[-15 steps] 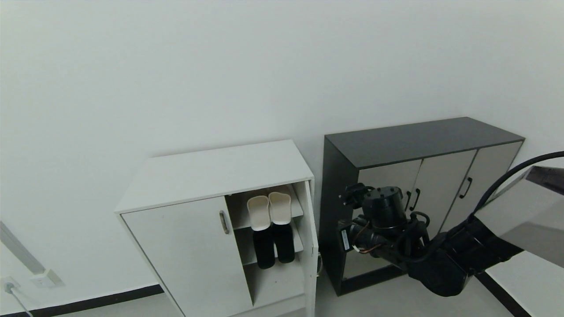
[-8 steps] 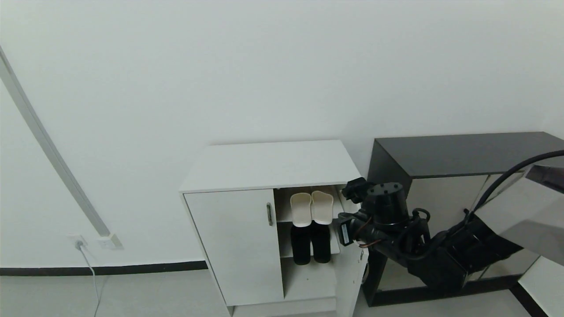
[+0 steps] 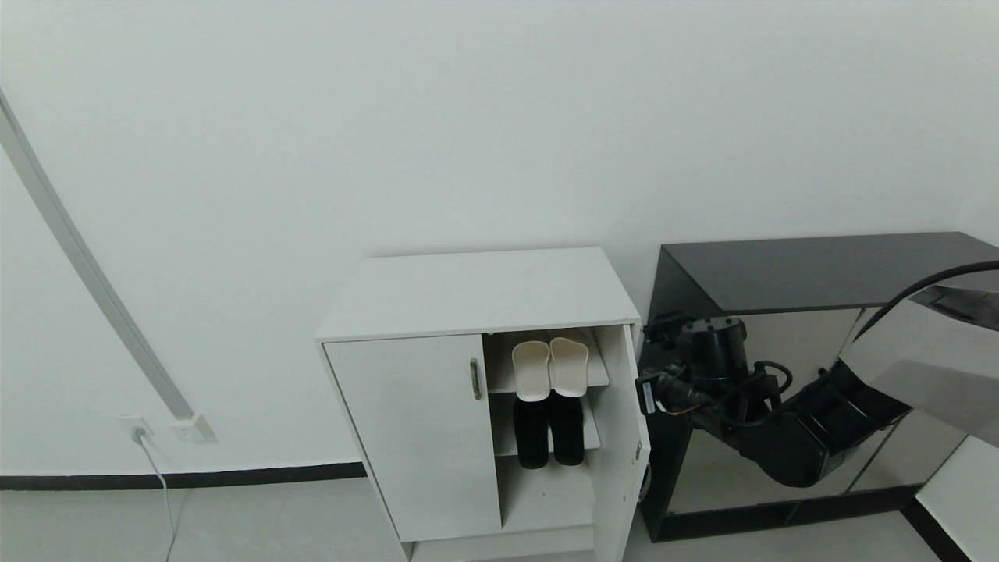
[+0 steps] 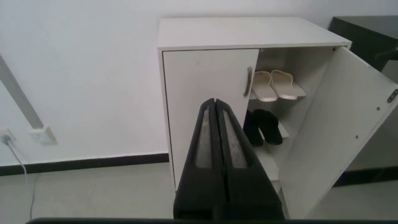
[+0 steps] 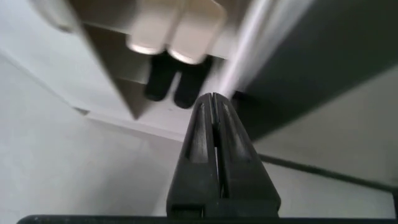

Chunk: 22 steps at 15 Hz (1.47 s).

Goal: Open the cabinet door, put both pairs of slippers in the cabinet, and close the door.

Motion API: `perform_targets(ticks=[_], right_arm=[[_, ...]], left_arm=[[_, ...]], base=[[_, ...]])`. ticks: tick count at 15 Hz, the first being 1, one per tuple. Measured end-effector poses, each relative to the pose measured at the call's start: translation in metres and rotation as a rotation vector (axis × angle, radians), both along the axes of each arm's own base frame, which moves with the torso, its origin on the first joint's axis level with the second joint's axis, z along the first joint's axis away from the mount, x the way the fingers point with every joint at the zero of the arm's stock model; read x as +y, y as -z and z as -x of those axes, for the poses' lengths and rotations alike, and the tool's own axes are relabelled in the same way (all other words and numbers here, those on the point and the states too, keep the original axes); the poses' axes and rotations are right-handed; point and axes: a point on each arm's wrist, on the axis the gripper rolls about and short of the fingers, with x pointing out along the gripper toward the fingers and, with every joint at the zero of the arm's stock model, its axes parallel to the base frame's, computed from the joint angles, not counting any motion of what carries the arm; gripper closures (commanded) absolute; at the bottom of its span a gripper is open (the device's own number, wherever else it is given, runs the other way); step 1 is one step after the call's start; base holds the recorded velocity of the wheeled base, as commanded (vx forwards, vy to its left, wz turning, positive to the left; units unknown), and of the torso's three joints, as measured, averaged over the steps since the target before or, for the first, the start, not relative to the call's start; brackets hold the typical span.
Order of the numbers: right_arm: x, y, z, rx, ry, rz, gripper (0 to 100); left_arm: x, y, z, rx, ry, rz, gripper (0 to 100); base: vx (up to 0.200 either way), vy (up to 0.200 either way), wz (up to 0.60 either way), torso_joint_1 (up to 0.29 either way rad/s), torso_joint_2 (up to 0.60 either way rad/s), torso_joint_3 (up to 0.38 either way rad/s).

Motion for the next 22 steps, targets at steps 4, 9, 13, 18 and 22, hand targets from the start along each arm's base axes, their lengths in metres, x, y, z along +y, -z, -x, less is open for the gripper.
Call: perform_targets(ticks=[4, 9, 13, 18, 22], right_arm=[[-0.01, 0.01, -0.008, 0.021, 0.025, 0.022, 100], [0.01, 0.018, 0.002, 0.041, -0.034, 0.022, 100], [0.04, 0.019, 0.021, 0.052, -0.104, -0.029, 100], [0.047, 0.018, 0.03, -0.019, -0.16, -0.042, 100], [0.048, 0.023, 0.039, -0.035, -0.183, -0.04, 100]], left_arm=[[0.0, 0.0, 0.0, 0.0, 0.0, 0.0, 100], [0.0, 0.0, 0.0, 0.0, 0.0, 0.0, 100], [0.0, 0.0, 0.0, 0.0, 0.001, 0.0, 100], [0.0, 0.0, 0.0, 0.0, 0.0, 0.001, 100], [0.0, 0.0, 0.0, 0.0, 0.0, 0.001, 100]], base=[[0.0, 0.0, 0.0, 0.0, 0.0, 0.0], [0.0, 0.0, 0.0, 0.0, 0.0, 0.0], [0.0, 0.0, 0.0, 0.0, 0.0, 0.0], [0.0, 0.0, 0.0, 0.0, 0.0, 0.0], [0.0, 0.0, 0.3, 0.002, 0.0, 0.001]])
